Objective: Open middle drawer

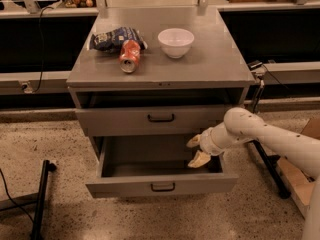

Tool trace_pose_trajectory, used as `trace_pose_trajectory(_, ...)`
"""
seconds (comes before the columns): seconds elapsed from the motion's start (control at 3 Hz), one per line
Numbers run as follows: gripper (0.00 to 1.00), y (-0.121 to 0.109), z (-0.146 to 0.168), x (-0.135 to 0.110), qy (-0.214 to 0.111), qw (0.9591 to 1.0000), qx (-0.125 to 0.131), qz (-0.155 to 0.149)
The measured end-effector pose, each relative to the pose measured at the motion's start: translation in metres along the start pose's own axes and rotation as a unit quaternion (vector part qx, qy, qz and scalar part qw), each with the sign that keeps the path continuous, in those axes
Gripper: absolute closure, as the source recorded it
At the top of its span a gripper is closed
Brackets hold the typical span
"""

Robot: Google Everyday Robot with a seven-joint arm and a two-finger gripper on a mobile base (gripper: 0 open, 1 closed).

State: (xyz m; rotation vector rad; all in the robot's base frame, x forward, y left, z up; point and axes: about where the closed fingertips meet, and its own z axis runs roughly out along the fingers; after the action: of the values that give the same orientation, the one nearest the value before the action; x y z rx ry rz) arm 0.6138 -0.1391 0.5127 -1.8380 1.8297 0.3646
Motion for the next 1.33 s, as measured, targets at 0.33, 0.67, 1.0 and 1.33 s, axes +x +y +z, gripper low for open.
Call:
trace_pose_trajectory(0.33,0.66,0.001,0.006,-0.001,-0.001,1.0000,0.003,-0.004)
trace_pose_trajectory(0.67,0.88,0.005,0.025,0.011,-0.004,0.9995,0.027,-0.013)
trace_pose_trajectory(1.0,1.00,-0.006,0.041,0.026,0.004,0.9978,0.061,-0.027)
trace_pose_trajectory(1.33,1.00,-0.015,0.049,0.037,0.013,0.9968,0.073,-0.032)
